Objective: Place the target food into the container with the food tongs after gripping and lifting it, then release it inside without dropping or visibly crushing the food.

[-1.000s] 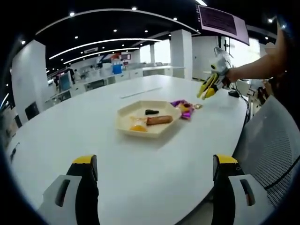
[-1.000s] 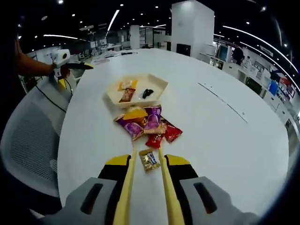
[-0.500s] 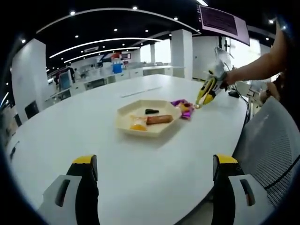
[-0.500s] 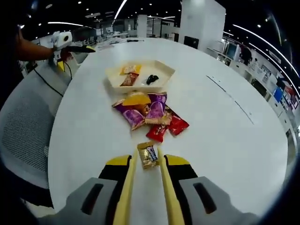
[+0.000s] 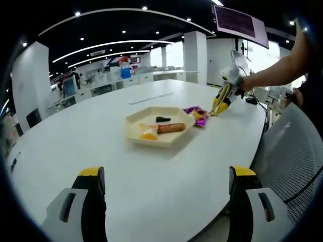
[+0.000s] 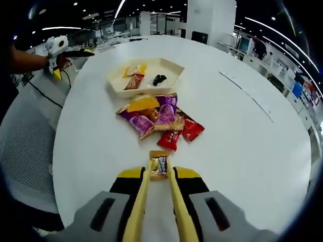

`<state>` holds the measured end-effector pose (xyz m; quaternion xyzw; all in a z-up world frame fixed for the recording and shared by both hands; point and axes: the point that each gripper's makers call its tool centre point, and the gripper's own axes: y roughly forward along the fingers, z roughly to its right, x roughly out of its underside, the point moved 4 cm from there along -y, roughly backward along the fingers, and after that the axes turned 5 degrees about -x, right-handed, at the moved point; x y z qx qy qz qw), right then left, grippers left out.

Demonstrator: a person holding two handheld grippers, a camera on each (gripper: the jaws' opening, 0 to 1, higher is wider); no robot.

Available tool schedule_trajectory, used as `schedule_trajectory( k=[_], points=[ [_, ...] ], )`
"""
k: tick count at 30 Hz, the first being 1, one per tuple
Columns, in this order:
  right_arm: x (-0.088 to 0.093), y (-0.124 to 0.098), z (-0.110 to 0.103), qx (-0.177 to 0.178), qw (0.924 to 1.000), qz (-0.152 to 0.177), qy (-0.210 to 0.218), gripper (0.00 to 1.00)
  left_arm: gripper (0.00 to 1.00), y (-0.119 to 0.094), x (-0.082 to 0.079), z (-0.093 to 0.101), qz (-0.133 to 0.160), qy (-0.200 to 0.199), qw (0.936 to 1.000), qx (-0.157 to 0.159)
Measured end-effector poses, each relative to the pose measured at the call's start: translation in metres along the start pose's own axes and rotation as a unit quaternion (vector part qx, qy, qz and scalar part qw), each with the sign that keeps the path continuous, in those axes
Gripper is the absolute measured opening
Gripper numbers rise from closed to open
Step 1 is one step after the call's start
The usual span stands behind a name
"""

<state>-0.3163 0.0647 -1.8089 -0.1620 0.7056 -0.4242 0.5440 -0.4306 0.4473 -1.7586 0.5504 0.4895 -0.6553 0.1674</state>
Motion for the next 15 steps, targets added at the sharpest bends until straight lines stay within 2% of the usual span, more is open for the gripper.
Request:
schedule_trajectory(
  k=[7, 15],
  points=[
    [-0.0035, 0.0008, 0.0039, 0.039, 0.999, -0.019, 0.009, 0.18, 0.99, 0.0003, -0.0001, 0.0009, 0.0, 0.005, 1.0, 0.001],
    [-0.0063, -0.0078, 0.0053, 0.035, 0.9986, -0.008, 0.038, 0.19, 0.99, 0.0004, -0.0002, 0.0012, 0.0, 0.009, 1.0, 0.002]
  ],
)
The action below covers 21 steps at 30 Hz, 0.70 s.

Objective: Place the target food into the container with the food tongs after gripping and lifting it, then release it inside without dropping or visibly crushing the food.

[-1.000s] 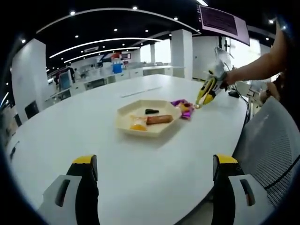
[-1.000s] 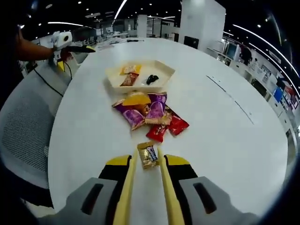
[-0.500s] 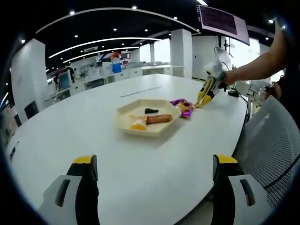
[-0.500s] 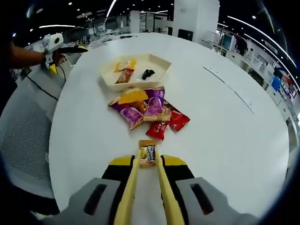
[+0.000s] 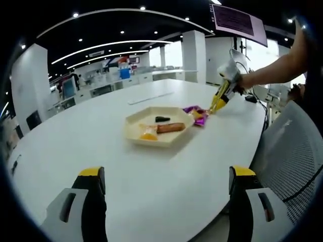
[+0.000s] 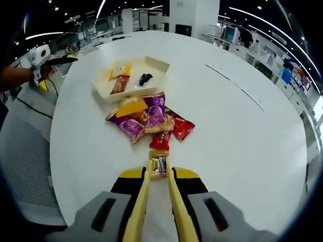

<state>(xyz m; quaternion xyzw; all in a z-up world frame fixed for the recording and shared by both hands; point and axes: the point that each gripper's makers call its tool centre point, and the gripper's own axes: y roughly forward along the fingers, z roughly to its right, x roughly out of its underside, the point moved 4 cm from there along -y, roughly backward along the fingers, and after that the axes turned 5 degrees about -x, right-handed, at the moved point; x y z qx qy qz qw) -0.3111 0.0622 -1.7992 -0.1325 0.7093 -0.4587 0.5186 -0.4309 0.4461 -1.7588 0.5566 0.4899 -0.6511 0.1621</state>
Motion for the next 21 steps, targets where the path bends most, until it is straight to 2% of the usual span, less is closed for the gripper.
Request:
schedule_trajectory(
  k=[4, 17, 21],
  points=[
    [-0.004, -0.008, 0.006, 0.007, 0.9998, 0.012, 0.016, 0.19, 0.99, 0.0, -0.001, 0.001, 0.001, 0.001, 1.0, 0.001],
    [-0.017, -0.023, 0.018, 0.028, 0.999, 0.016, 0.033, 0.19, 0.99, 0.0, -0.002, 0.001, 0.007, -0.003, 1.0, 0.004],
    [-0.026, -0.026, 0.022, 0.032, 0.9985, 0.023, 0.04, 0.19, 0.99, 0.0, -0.002, 0.001, 0.007, -0.003, 1.0, 0.003]
  ],
)
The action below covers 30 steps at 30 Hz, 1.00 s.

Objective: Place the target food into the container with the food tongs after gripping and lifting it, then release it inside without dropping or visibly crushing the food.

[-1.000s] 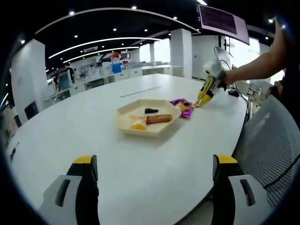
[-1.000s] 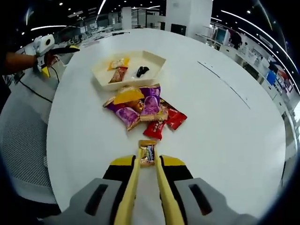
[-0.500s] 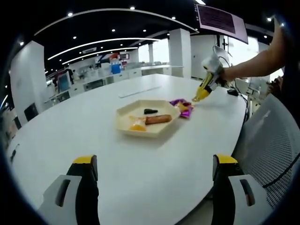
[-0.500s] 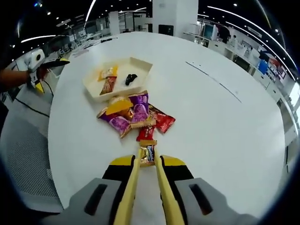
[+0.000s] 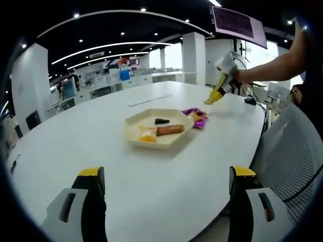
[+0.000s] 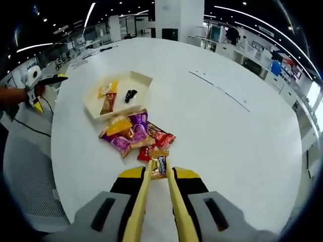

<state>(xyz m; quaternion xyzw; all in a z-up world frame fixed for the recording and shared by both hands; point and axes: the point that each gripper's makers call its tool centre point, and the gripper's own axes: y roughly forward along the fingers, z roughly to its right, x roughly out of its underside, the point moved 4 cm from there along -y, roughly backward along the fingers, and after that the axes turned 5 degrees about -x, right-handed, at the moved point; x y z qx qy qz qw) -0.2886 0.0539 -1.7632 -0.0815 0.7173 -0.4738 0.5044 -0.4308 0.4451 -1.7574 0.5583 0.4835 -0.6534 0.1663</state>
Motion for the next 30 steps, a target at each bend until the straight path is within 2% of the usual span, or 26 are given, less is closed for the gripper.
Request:
schedule_trajectory(
  k=[11, 19, 30],
  points=[
    [-0.028, -0.008, 0.012, 0.006, 0.9999, 0.009, -0.004, 0.2, 0.99, -0.001, -0.001, 0.0, 0.001, 0.005, 1.0, -0.001],
    [-0.041, 0.0, 0.003, 0.001, 0.9999, 0.011, -0.004, 0.2, 0.99, -0.001, -0.002, -0.002, 0.003, 0.007, 0.9999, -0.008],
    [-0.077, 0.01, -0.008, -0.009, 0.9996, 0.021, -0.018, 0.2, 1.0, -0.003, -0.005, -0.005, 0.015, 0.005, 0.9997, -0.017]
  ],
)
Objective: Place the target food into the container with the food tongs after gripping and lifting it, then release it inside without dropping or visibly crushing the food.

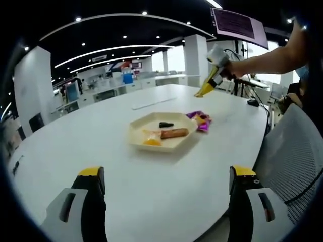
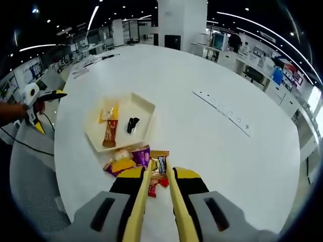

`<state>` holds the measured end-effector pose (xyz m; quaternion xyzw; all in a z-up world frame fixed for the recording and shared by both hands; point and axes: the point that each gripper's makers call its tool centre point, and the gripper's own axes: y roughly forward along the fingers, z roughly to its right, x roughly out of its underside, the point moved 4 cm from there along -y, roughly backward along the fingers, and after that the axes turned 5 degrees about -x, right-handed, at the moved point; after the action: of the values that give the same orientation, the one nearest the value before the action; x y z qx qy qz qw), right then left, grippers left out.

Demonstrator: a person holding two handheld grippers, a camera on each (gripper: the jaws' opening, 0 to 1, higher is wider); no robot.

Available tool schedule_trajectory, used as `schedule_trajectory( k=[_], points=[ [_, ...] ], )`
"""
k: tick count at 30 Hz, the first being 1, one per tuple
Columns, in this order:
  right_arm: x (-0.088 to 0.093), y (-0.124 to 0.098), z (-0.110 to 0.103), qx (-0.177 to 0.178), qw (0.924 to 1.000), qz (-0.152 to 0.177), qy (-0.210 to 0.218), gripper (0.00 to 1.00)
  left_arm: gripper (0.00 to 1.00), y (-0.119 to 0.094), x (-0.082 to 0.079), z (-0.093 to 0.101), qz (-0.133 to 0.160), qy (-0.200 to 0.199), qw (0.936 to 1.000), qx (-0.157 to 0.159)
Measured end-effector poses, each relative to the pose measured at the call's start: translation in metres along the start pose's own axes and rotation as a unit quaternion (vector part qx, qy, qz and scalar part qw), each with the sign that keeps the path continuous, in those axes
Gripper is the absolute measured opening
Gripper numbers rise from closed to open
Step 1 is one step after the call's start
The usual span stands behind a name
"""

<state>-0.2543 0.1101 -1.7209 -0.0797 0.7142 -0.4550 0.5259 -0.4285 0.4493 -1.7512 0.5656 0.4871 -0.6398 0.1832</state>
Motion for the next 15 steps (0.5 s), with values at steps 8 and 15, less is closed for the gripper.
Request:
schedule_trajectory(
  k=[8, 15],
  points=[
    [-0.019, 0.014, -0.013, -0.014, 0.9998, -0.002, -0.011, 0.2, 1.0, -0.001, -0.001, -0.001, 0.004, -0.002, 1.0, -0.005],
    [-0.038, 0.031, -0.026, -0.024, 0.9995, 0.003, -0.018, 0.2, 1.0, 0.0, -0.001, 0.001, 0.002, 0.001, 1.0, 0.003]
  ],
)
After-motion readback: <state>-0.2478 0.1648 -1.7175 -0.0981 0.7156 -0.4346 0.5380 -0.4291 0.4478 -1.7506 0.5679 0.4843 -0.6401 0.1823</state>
